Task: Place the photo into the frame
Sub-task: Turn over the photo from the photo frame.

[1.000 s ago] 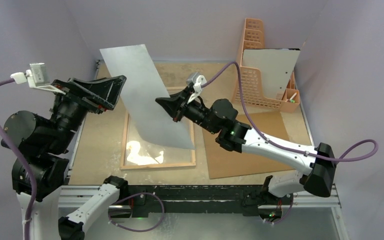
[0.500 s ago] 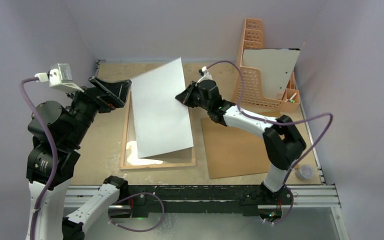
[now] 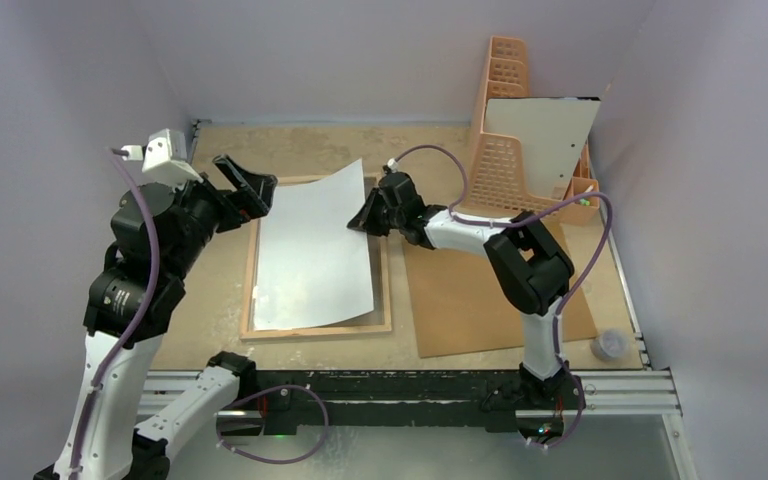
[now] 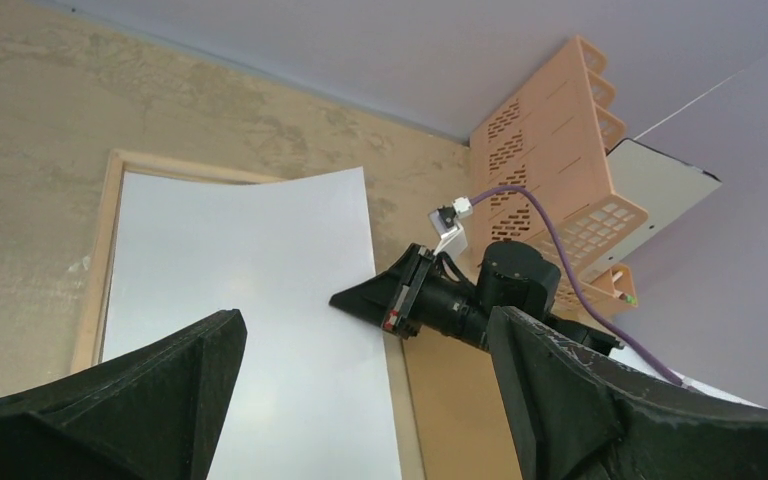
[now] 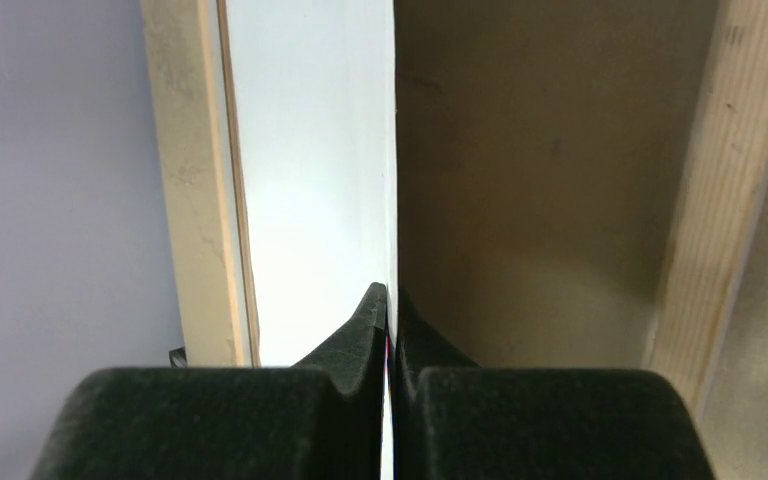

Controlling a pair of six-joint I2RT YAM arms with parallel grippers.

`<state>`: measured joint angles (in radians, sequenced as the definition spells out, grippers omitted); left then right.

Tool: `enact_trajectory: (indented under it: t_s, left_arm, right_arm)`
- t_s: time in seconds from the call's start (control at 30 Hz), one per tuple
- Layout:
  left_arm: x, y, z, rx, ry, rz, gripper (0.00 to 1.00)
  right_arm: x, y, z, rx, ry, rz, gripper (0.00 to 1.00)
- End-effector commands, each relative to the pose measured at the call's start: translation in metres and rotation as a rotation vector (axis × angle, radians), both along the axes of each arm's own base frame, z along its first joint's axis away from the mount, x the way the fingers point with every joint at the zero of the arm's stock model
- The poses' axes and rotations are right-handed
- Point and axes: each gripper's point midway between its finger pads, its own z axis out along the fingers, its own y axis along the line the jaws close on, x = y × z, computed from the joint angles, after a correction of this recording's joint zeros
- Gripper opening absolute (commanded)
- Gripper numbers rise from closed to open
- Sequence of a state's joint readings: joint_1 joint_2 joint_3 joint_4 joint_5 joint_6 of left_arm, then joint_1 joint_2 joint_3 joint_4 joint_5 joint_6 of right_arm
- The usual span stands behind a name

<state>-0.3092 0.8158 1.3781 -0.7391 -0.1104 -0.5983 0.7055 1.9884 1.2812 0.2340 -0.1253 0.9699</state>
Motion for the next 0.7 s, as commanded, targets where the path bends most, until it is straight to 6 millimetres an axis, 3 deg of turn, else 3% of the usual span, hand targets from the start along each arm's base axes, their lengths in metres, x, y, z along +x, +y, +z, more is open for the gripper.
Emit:
enact_trajectory:
  t_s: [0.0, 0.67]
  left_arm:
    - [0.006, 0.004, -0.014, 0.018, 0.042, 0.028, 0.97]
    - [0.012, 0.0, -0.045, 0.025, 0.127, 0.025, 0.96]
  right_arm:
    - [0.009, 0.012, 0.012, 0.048, -0.015, 0.0, 0.0]
    - [0.022, -0.006, -0.001, -0.015, -0.056, -0.109, 0.0]
